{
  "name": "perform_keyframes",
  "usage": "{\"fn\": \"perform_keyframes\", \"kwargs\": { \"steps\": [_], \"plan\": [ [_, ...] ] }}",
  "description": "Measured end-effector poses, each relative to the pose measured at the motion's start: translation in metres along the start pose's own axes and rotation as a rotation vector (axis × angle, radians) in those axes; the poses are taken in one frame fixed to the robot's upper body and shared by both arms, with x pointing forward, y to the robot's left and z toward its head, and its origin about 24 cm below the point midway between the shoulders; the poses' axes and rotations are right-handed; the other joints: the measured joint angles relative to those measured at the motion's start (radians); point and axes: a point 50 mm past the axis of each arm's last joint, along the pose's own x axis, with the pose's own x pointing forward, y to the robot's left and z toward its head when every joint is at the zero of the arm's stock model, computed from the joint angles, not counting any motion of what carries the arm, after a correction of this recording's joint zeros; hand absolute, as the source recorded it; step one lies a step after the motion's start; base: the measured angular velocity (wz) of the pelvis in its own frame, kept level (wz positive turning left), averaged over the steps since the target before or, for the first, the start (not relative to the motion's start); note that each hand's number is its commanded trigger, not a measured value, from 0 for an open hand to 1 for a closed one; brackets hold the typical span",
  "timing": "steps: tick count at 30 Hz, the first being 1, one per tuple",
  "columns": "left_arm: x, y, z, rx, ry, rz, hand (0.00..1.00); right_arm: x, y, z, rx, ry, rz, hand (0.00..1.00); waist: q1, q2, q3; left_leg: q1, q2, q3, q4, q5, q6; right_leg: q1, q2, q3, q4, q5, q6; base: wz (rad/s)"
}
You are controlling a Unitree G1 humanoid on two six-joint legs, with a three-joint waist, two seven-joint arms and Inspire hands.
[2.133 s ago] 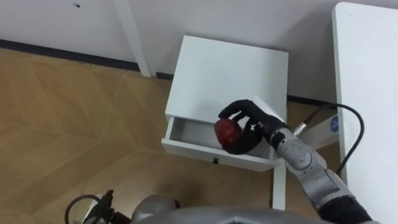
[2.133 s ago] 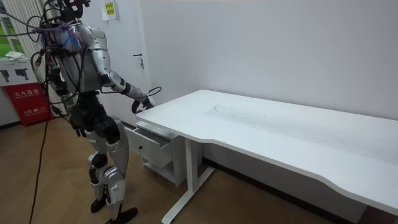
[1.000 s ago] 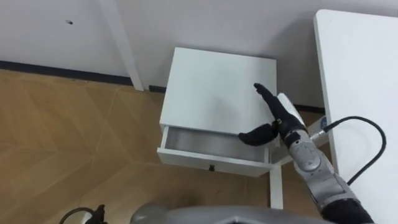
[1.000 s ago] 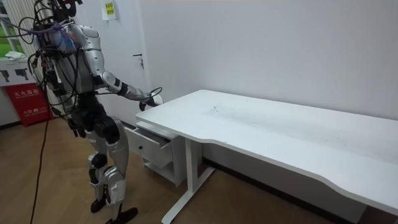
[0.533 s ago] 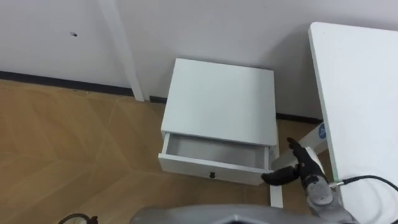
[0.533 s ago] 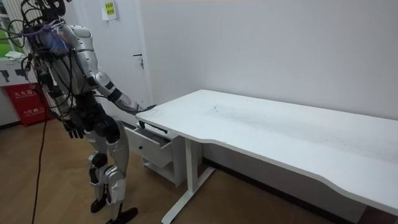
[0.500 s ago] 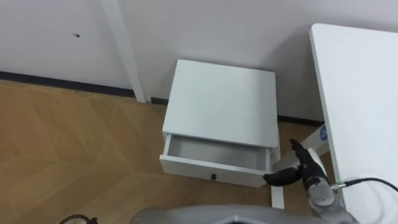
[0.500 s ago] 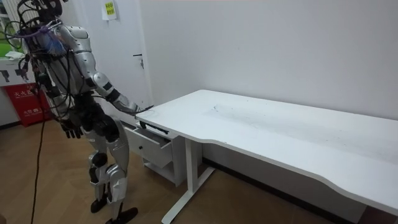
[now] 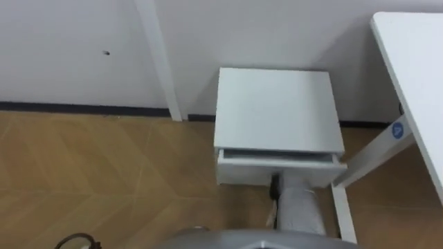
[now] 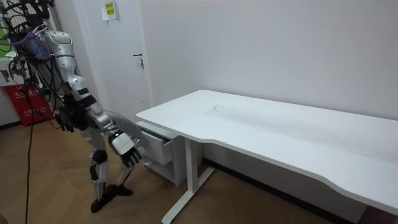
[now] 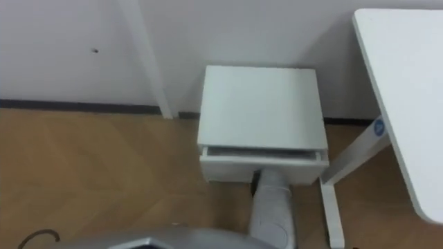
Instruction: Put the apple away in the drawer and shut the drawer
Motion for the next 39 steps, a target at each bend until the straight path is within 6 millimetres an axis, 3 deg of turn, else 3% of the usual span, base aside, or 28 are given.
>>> {"fn": "perform_keyframes", "kwargs": {
  "steps": [1,3,5,6,7,8,9,10,12,14,15,16,17,18,19,20,22,24,25,27,31,33,34,39],
  "plan": [
    [0.0,-0.001,0.0,0.0,0.01,-0.004,0.0,0.0,0.002,-0.004,0.02,0.024,0.004,0.0,-0.002,0.006,0.0033,-0.009,0.004,0.0,0.015,-0.011,-0.008,-0.051,0.002,-0.012,0.035,-0.01,-0.003,-0.07],
    [-0.001,-0.005,-0.004,0.004,0.022,-0.013,0.0,-0.001,0.004,-0.004,0.067,0.036,0.008,0.0,-0.004,0.004,0.0026,-0.008,0.009,-0.002,0.018,-0.016,-0.014,-0.09,0.0,-0.019,0.058,-0.011,-0.004,-0.07],
    [-0.002,-0.009,-0.01,0.006,0.044,-0.02,0.0,-0.001,0.004,-0.002,0.098,0.04,0.009,0.0,-0.006,0.004,0.0022,-0.005,0.013,-0.002,0.01,-0.017,-0.058,-0.093,-0.002,-0.016,0.049,-0.01,-0.004,-0.08],
    [-0.004,-0.013,-0.02,0.006,0.071,-0.031,0.0,0.0,0.003,0.003,0.117,0.037,0.001,0.0,-0.012,0.01,-0.0011,0.014,0.008,0.01,-0.029,-0.004,-0.152,-0.065,0.002,-0.018,0.007,-0.009,-0.009,-0.19],
    [-0.005,-0.014,-0.03,0.008,0.094,-0.033,0.0,0.0,0.006,0.011,0.131,0.032,0.002,0.0,-0.007,-0.033,-0.0029,0.015,0.001,-0.003,0.015,-0.012,-0.263,-0.032,-0.027,-0.005,-0.044,-0.007,-0.002,-0.03],
    [-0.004,-0.01,-0.027,0.011,0.084,-0.02,0.0,0.0,0.007,0.01,0.136,0.037,0.003,0.0,-0.005,-0.032,0.0005,-0.022,0.026,-0.052,0.131,-0.033,-0.177,-0.025,-0.042,0.005,-0.053,-0.01,0.006,0.35],
    [-0.002,0.002,-0.017,0.011,0.041,0.011,0.0,0.0,0.007,0.007,0.149,0.054,-0.001,0.0,-0.001,0.003,-0.0024,-0.077,0.108,-0.162,0.232,-0.165,-0.165,-0.018,-0.047,0.037,-0.071,-0.012,0.019,0.5],
    [-0.001,0.008,-0.018,0.008,0.04,0.027,0.0,0.0,0.009,0.008,0.143,0.058,0.005,0.0,0.009,-0.022,0.0062,-0.099,0.095,-0.13,0.295,-0.194,-0.115,0.026,-0.06,0.098,-0.132,-0.009,0.026,0.28],
    [-0.003,0.002,-0.028,0.014,0.064,0.01,0.0,0.0,0.008,0.016,0.151,0.022,0.006,0.0,0.004,-0.038,0.0098,-0.068,0.072,-0.117,0.283,-0.194,-0.098,0.168,-0.076,0.108,-0.268,0.0,0.04,0.02],
    [-0.002,0.001,-0.024,0.015,0.035,0.009,0.0,0.0,0.009,0.013,0.142,0.029,0.012,0.0,0.003,-0.037,0.0093,-0.051,0.057,-0.112,0.247,-0.18,-0.082,0.305,-0.068,0.107,-0.449,0.011,0.055,0.14],
    [-0.003,0.001,-0.023,0.012,0.023,0.014,0.0,-0.001,0.009,0.012,0.138,0.038,0.016,0.0,0.007,-0.046,0.0103,-0.031,0.041,-0.099,0.206,-0.164,-0.078,0.402,-0.068,0.109,-0.601,0.011,0.056,-0.04],
    [-0.003,0.0,-0.026,0.008,0.027,0.022,0.0,-0.001,0.009,0.011,0.138,0.044,0.016,0.0,0.007,-0.06,0.0093,0.009,0.02,-0.091,0.142,-0.142,-0.079,0.521,-0.067,0.107,-0.786,0.009,0.06,-0.09],
    [-0.004,-0.001,-0.028,0.009,0.03,0.028,0.0,-0.001,0.009,0.009,0.137,0.047,0.016,0.0,0.007,-0.068,0.0083,0.03,0.011,-0.086,0.107,-0.129,-0.081,0.582,-0.066,0.105,-0.878,0.003,0.064,-0.15],
    [-0.004,0.0,-0.029,0.008,0.031,0.039,0.0,-0.001,0.008,0.007,0.139,0.051,0.013,0.0,0.013,-0.082,0.0063,0.064,0.002,-0.08,0.042,-0.106,-0.088,0.693,-0.049,0.105,-1.057,-0.016,0.074,-0.15],
    [-0.004,0.0,-0.028,0.005,0.029,0.051,0.0,-0.001,0.007,0.008,0.142,0.046,0.01,0.0,0.021,-0.095,0.0007,0.085,0.003,-0.079,-0.016,-0.083,-0.102,0.78,-0.021,0.108,-1.226,-0.063,0.071,-0.21],
    [-0.004,0.0,-0.026,0.001,0.023,0.056,0.0,0.0,0.007,0.009,0.146,0.04,0.006,0.0,0.029,-0.098,0.0001,0.094,0.008,-0.076,-0.042,-0.072,-0.111,0.816,-0.009,0.109,-1.302,-0.072,0.073,-0.27],
    [-0.003,0.003,-0.019,-0.008,-0.015,0.078,0.0,0.0,0.007,0.015,0.143,0.014,0.002,0.0,0.057,-0.112,-0.002,0.119,0.028,-0.073,-0.125,-0.03,-0.147,0.918,0.025,0.099,-1.529,-0.069,0.073,-0.28],
    [-0.003,0.004,-0.015,-0.025,-0.031,0.082,0.0,0.0,0.009,0.023,0.15,-0.016,0.007,0.0,0.065,-0.124,-0.0036,0.147,0.038,-0.07,-0.17,-0.018,-0.168,0.97,0.048,0.089,-1.63,-0.061,0.072,-0.19],
    [-0.003,0.003,-0.016,-0.031,-0.029,0.08,0.0,0.0,0.01,0.029,0.155,-0.042,0.013,0.0,0.064,-0.128,-0.0047,0.17,0.05,-0.066,-0.203,-0.005,-0.188,0.996,0.063,0.085,-1.668,-0.052,0.06,-0.11],
    [-0.003,0.001,-0.016,-0.032,-0.026,0.075,0.0,-0.001,0.012,0.036,0.163,-0.078,0.022,0.0,0.064,-0.134,-0.0083,0.206,0.066,-0.065,-0.25,0.011,-0.206,1.026,0.083,0.083,-1.708,-0.042,0.044,-0.02],
    [-0.003,-0.001,-0.017,-0.036,-0.022,0.069,0.0,-0.002,0.016,0.047,0.178,-0.137,0.04,0.0,0.062,-0.132,-0.008,0.249,0.084,-0.074,-0.325,0.046,-0.233,1.053,0.105,0.082,-1.746,-0.032,0.028,0.0],
    [-0.003,-0.001,-0.018,-0.035,-0.017,0.069,0.0,-0.003,0.018,0.047,0.181,-0.142,0.045,0.0,0.061,-0.133,-0.0071,0.266,0.083,-0.076,-0.358,0.068,-0.236,1.059,0.105,0.081,-1.748,-0.031,0.026,0.1],
    [-0.003,-0.001,-0.019,-0.04,-0.015,0.07,0.0,-0.003,0.019,0.046,0.18,-0.139,0.051,0.0,0.062,-0.136,-0.0016,0.275,0.083,-0.076,-0.372,0.075,-0.238,1.068,0.105,0.081,-1.758,-0.031,0.026,0.09],
    [-0.003,0.0,-0.021,-0.071,0.001,0.071,0.0,-0.004,0.027,0.042,0.189,-0.125,0.102,0.0,0.062,-0.138,-0.0007,0.285,0.082,-0.078,-0.374,0.079,-0.239,1.081,0.105,0.082,-1.761,-0.031,0.025,0.01]
  ]
}}
